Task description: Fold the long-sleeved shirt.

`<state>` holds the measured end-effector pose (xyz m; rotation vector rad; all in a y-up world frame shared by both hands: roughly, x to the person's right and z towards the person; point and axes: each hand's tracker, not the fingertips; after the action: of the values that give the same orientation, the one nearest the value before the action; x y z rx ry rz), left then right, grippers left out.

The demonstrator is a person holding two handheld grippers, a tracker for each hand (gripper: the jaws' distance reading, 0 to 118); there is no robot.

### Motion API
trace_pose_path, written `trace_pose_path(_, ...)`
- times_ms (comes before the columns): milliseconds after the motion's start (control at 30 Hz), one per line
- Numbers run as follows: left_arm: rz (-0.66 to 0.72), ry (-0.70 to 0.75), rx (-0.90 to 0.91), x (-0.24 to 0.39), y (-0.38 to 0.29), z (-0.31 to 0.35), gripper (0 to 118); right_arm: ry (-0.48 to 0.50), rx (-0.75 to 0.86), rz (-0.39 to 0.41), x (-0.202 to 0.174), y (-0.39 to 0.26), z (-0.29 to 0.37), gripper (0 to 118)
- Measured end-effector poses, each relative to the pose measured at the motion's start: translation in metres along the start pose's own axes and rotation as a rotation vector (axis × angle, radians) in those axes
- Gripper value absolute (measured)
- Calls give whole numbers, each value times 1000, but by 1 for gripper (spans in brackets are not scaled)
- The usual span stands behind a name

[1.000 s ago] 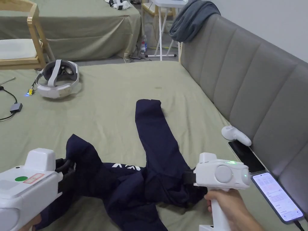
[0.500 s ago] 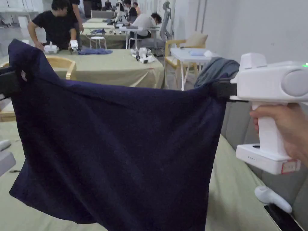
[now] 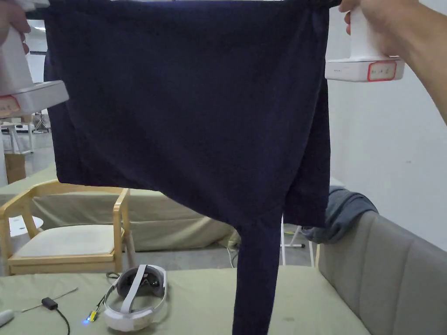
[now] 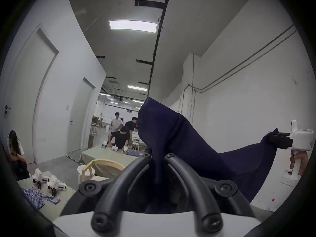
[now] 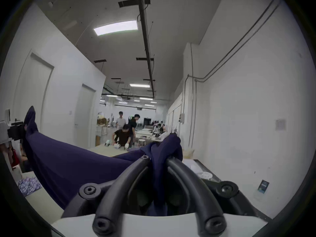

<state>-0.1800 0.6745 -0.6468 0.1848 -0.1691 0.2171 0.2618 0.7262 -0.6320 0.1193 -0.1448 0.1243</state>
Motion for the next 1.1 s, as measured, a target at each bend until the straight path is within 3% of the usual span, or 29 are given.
trace_pose_path(167, -68, 16, 13, 37, 2, 19, 11, -61, -29, 55, -5, 10, -13, 6)
trace_pose_path(367, -67, 7, -39, 43, -38, 31, 11, -31, -107, -7, 8, -36, -38, 7)
trace_pose_path(467, -69, 15, -84, 25, -63, 5, 11, 0, -148, -32, 5, -84, -43, 7)
trace_pose_path(600, -57, 51, -211, 0, -143, -7, 11, 38, -281, -90, -2, -180, -56, 7)
trace_pose_path(633, -43, 52, -248, -8, -169, -7, 11, 55, -318, -77, -5, -208, -56, 7)
trace_pose_path(867, 79, 89, -443, -53, -326, 19, 11, 138, -522, -189, -18, -387, -42, 7)
trace_pose_path(967, 42, 113, -510, -60, -364, 34, 11, 149, -579, -225, -18, -423, -25, 7)
trace_pose_path(1100, 60, 103, -519, -67, -373, 77, 11, 165, -589, -193, -17, -425, 8, 7)
